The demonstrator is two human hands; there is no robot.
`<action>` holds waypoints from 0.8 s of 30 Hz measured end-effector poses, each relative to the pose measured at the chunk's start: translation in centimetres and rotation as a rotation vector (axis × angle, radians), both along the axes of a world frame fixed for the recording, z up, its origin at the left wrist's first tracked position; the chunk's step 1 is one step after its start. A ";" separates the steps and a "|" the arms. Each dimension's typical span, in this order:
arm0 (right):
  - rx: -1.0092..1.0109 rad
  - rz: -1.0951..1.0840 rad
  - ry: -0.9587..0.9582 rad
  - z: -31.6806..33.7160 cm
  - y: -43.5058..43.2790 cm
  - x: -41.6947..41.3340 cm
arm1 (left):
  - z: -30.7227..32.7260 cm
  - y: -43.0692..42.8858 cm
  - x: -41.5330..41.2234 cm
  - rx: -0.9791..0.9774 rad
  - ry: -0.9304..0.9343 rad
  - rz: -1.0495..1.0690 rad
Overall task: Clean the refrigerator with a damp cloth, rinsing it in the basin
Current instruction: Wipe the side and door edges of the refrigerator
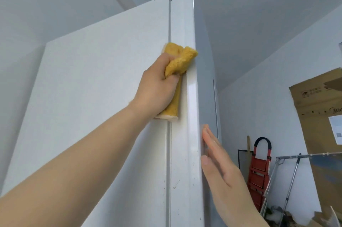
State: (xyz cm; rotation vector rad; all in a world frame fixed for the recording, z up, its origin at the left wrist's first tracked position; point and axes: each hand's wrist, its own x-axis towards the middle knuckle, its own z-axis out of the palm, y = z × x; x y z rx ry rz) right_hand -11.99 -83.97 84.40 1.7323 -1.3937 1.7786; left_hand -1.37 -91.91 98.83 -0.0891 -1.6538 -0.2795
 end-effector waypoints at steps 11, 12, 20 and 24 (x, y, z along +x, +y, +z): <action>0.006 0.062 -0.013 0.7 -0.3 -2.4 | 1.1 0.5 -1.2 -0.011 0.112 0.054; -0.001 0.042 -0.041 0.4 -0.7 -1.4 | -1.6 0.1 -1.2 -0.065 0.114 0.071; -0.024 0.077 -0.069 -0.4 -0.3 -0.1 | -2.7 0.1 -0.2 -0.296 0.121 0.279; -0.025 0.121 -0.077 -0.1 0.1 0.1 | -2.7 0.7 -1.1 -0.191 0.114 0.269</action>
